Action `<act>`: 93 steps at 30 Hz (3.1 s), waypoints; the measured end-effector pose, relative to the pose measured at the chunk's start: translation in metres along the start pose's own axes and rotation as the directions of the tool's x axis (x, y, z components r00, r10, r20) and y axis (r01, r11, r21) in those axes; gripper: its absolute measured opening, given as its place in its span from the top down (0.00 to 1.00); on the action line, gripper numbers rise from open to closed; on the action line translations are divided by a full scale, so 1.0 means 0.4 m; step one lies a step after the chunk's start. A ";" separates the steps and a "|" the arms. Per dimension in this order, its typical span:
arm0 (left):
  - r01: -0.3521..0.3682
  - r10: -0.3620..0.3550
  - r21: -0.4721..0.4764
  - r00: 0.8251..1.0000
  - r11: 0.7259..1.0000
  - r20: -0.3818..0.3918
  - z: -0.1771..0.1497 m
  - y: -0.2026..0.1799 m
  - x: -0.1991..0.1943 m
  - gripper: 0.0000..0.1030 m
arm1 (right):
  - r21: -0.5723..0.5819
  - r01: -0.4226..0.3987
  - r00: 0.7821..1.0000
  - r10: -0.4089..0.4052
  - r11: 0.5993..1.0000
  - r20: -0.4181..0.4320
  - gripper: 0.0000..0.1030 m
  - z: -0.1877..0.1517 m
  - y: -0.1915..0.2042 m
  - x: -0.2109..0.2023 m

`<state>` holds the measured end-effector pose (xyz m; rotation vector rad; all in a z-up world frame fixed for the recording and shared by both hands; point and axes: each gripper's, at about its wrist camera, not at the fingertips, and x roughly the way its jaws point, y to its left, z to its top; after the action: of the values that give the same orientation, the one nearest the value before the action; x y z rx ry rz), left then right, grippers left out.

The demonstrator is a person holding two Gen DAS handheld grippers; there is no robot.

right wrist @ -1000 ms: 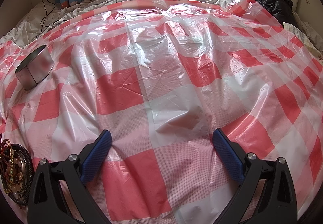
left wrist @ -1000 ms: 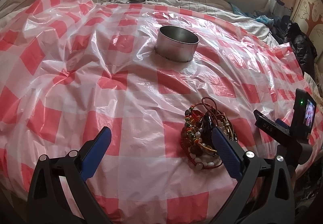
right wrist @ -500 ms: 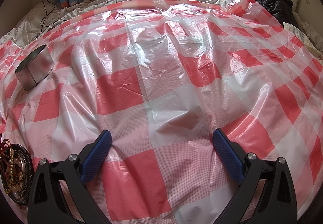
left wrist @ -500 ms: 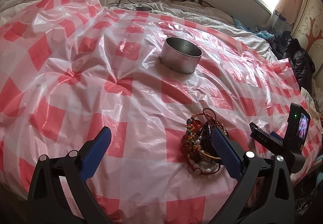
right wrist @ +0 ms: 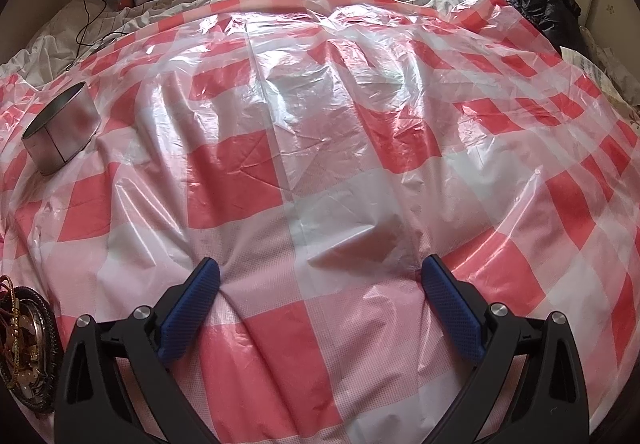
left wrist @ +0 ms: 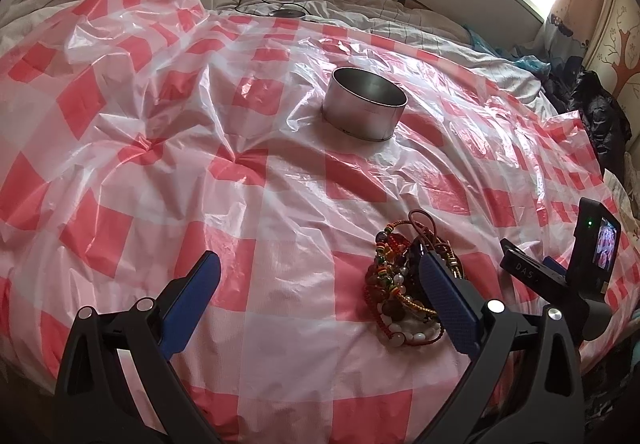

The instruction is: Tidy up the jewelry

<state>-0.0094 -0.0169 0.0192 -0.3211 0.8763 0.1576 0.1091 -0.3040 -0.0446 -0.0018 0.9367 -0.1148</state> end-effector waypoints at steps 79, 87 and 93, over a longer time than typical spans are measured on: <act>0.012 -0.036 -0.195 0.992 0.981 -0.120 0.051 0.156 0.094 0.07 | -0.166 -0.175 0.956 0.207 0.971 0.208 0.07 -0.036 0.054 -0.133; -0.003 -0.017 -0.162 0.992 0.987 -0.123 0.050 0.133 0.105 0.07 | -0.461 -0.419 0.856 0.510 0.782 0.086 0.46 -0.058 0.191 -0.191; 0.022 -0.045 -0.178 0.991 0.984 -0.123 0.053 0.141 0.109 0.07 | -0.393 -0.636 0.744 0.663 0.664 -0.084 0.56 -0.050 0.189 -0.191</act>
<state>0.0184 0.0435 -0.0139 -0.5153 0.9847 0.1853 0.0555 -0.2204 0.0011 -0.0473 0.8291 0.7560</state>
